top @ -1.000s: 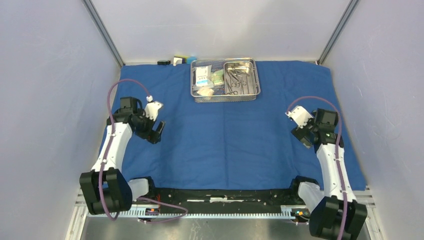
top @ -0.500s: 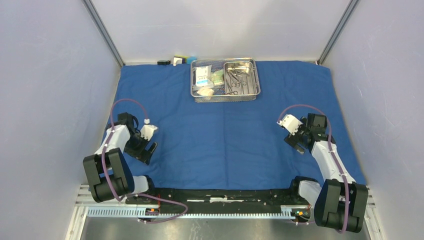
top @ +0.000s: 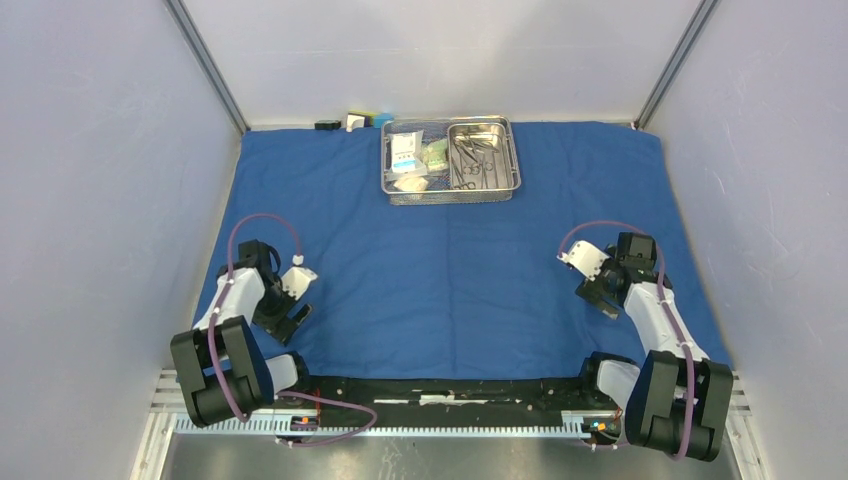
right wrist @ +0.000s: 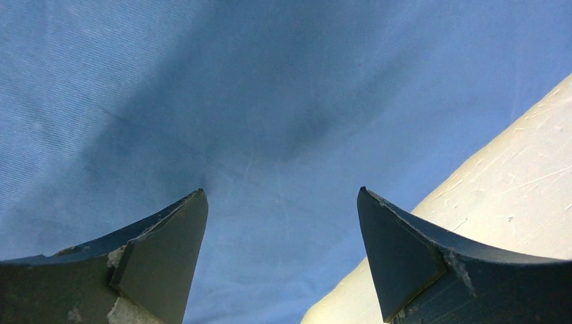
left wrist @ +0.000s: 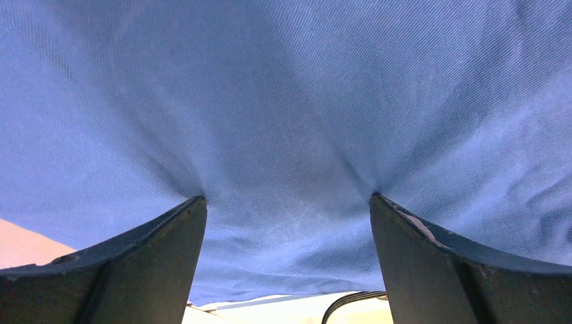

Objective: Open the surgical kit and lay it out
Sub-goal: Smooth out the surgical kit at the center of the board.

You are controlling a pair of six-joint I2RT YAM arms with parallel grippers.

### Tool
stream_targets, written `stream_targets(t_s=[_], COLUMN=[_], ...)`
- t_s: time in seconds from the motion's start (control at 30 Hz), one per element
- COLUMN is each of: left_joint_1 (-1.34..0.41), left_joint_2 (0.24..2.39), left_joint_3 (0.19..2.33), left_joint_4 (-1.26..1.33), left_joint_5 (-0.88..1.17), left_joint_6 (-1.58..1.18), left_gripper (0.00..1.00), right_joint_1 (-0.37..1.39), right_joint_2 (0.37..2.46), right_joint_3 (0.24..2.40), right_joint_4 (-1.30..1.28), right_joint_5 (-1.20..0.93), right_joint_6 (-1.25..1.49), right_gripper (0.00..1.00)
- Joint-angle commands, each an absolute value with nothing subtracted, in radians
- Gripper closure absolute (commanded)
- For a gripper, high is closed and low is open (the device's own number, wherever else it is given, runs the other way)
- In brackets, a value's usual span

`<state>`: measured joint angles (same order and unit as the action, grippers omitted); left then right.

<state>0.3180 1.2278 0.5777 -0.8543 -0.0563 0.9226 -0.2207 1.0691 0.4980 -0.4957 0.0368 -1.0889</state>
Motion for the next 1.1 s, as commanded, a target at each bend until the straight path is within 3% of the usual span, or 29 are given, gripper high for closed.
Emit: stream_targets(t_s=[0.0,0.2,0.4,0.63,0.9,1.07], left_joint_1=[0.336,0.335,0.336,0.331,0.316,0.316], left_joint_2=[1.229,1.174,1.13,1.324,1.652,1.673], left_joint_3=[0.501,0.588,0.857,1.096,1.174,1.094], left_joint_4=[-0.838,-0.955,-1.149,-0.975,-0.754,-0.71], left_joint_5=[-0.216,-0.169,0.074,0.333,0.27,0.179], left_joint_6=[1.036,1.038,1.007,0.74,0.616,0.659], left_gripper=[0.04,0.03,0.0,0.0,0.0,0.0], right_joint_1=[-0.233,-0.238,-0.238,-0.223,-0.211,-0.211], right_joint_2=[1.075,1.066,1.089,1.204,1.294,1.254], right_joint_3=[0.547,0.584,0.708,0.805,0.729,0.626], right_joint_4=[-0.517,-0.536,-0.586,-0.534,-0.477,-0.48], right_joint_5=[0.041,0.031,-0.105,-0.243,-0.244,-0.182], right_joint_6=[-1.126,-1.125,-1.056,-0.923,-0.927,-0.983], right_gripper=[0.11,0.1,0.1,0.11,0.12,0.12])
